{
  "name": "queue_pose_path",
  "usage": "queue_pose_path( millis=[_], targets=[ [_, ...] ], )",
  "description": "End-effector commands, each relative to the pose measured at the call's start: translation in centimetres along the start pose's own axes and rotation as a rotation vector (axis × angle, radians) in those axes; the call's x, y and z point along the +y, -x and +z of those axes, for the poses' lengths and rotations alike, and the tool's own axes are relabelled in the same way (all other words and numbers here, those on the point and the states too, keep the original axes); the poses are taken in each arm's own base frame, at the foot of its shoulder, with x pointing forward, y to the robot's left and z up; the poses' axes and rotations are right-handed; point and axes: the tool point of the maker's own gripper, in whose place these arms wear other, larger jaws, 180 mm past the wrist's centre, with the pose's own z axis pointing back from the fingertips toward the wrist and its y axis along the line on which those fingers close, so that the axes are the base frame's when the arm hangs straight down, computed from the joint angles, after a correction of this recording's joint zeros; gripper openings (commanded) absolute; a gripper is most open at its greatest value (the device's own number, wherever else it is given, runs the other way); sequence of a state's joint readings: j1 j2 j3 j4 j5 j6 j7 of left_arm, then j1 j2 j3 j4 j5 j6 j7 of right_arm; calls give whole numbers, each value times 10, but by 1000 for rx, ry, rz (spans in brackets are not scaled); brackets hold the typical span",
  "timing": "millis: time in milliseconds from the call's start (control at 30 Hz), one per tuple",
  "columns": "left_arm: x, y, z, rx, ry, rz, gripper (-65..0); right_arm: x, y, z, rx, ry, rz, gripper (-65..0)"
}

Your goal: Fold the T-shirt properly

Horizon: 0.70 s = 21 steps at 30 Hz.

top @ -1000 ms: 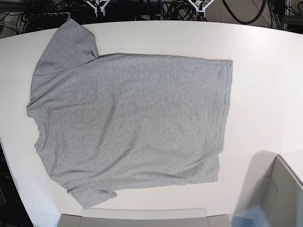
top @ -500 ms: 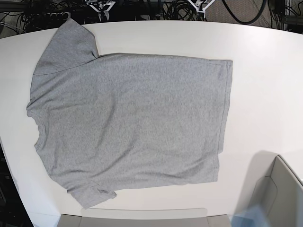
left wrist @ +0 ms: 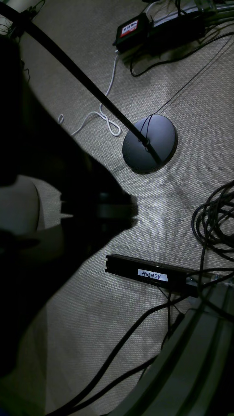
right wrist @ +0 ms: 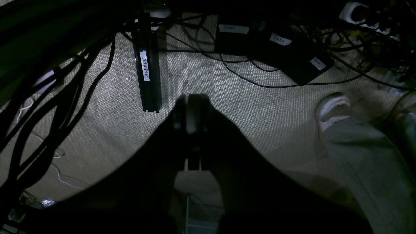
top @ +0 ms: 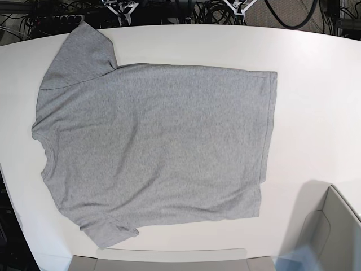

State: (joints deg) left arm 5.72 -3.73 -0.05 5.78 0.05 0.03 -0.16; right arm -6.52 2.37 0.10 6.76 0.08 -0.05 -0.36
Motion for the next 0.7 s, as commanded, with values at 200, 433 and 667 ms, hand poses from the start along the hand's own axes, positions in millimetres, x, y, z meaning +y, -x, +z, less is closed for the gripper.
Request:
queue_pose_path(
  millis=[200, 433, 667],
  targets=[
    [14, -29, 2, -178, -24, -3, -648, 0, 4, 0, 7, -2, 3, -648],
    [16, -28, 6, -235, -26, -5, -648, 9, 24, 5, -18, -16, 13, -648],
    [18, -27, 17, -324, -32, -6, -648, 4, 41, 16, -55, -12, 28, -649]
  ],
)
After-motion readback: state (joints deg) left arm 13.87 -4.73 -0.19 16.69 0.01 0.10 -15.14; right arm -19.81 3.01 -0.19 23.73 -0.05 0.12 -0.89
